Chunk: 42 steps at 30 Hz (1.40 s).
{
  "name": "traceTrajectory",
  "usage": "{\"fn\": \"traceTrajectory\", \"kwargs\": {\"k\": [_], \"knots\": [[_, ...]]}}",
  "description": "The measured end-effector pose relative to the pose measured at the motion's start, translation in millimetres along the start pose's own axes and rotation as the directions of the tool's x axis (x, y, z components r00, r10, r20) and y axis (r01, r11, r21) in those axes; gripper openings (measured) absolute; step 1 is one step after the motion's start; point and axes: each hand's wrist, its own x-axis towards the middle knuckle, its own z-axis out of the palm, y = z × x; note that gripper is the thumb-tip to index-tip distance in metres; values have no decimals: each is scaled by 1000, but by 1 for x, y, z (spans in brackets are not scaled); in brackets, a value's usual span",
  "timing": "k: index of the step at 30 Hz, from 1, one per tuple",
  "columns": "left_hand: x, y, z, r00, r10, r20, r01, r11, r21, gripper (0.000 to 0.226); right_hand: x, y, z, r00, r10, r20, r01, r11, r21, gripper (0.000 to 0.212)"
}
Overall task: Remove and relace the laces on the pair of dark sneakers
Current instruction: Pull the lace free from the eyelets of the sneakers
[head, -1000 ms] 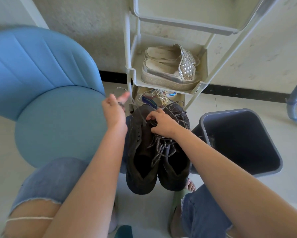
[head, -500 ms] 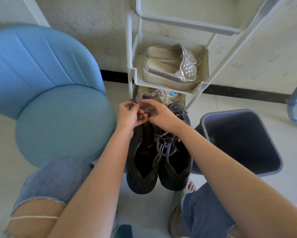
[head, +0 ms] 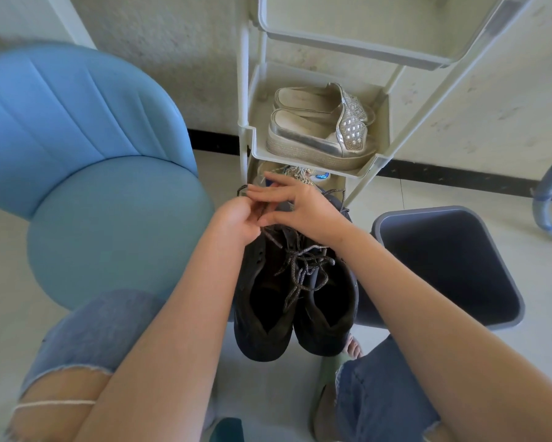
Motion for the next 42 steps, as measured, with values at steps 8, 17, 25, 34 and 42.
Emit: {"fn": "traceTrajectory", "kwargs": {"k": [8, 17, 25, 34, 42], "knots": [[6, 8, 0, 982, -148, 114, 180, 911, -370, 40, -1, 5, -8, 991, -134, 15, 133, 953, -271, 37], [37, -28, -25, 941, 296, -165, -91, 690, 718, 24, -3, 0, -26, 841, 362, -403, -148, 868, 473, 18], [53, -60, -34, 887, 461, 10, -155, 279, 948, 19, -5, 21, -29, 902, 401, -158, -431, 851, -299, 24], [57, -70, -31, 881, 467, -72, -126, 379, 917, 25, 4, 22, 2, 931, 364, 20, -343, 894, -289, 22], [76, -79, -31, 875, 438, -205, -100, 579, 810, 16, 6, 27, 17, 915, 378, -141, -398, 790, -465, 18]]}}
